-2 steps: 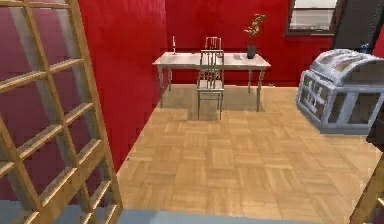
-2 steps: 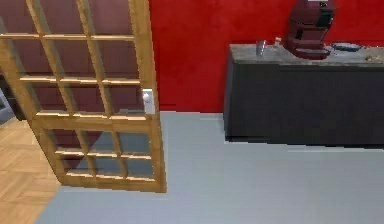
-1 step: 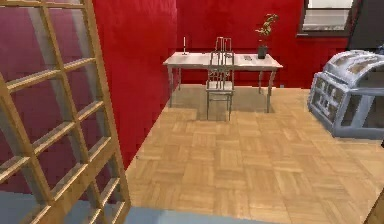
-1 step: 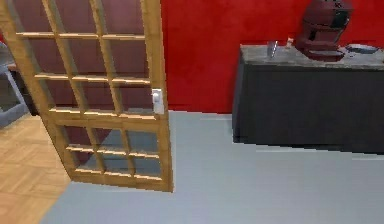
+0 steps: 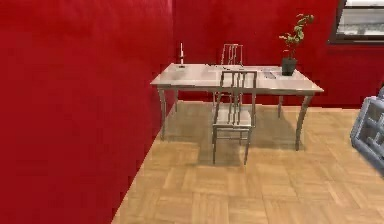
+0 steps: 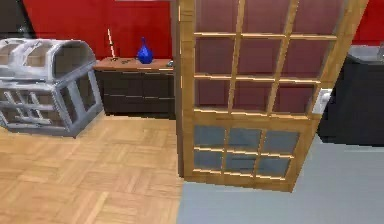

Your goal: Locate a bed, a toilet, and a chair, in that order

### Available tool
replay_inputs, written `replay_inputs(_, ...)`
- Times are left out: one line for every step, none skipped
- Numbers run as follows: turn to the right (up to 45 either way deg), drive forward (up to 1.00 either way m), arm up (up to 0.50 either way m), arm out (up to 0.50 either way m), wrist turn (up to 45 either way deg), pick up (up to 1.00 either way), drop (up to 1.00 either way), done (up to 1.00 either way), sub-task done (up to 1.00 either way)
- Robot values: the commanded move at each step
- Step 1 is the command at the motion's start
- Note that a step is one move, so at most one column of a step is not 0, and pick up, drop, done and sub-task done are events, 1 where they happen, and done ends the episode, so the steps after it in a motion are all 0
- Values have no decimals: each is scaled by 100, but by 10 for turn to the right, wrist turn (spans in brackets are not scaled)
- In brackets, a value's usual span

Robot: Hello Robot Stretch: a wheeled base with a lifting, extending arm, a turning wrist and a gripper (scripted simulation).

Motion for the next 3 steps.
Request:
replay_inputs(0,90,0,0,0,0,0,0,0)
replay_inputs(210,0,0,0,0,0,0,0,0)
replay_inputs(0,0,0,0,0,0,0,100,0)
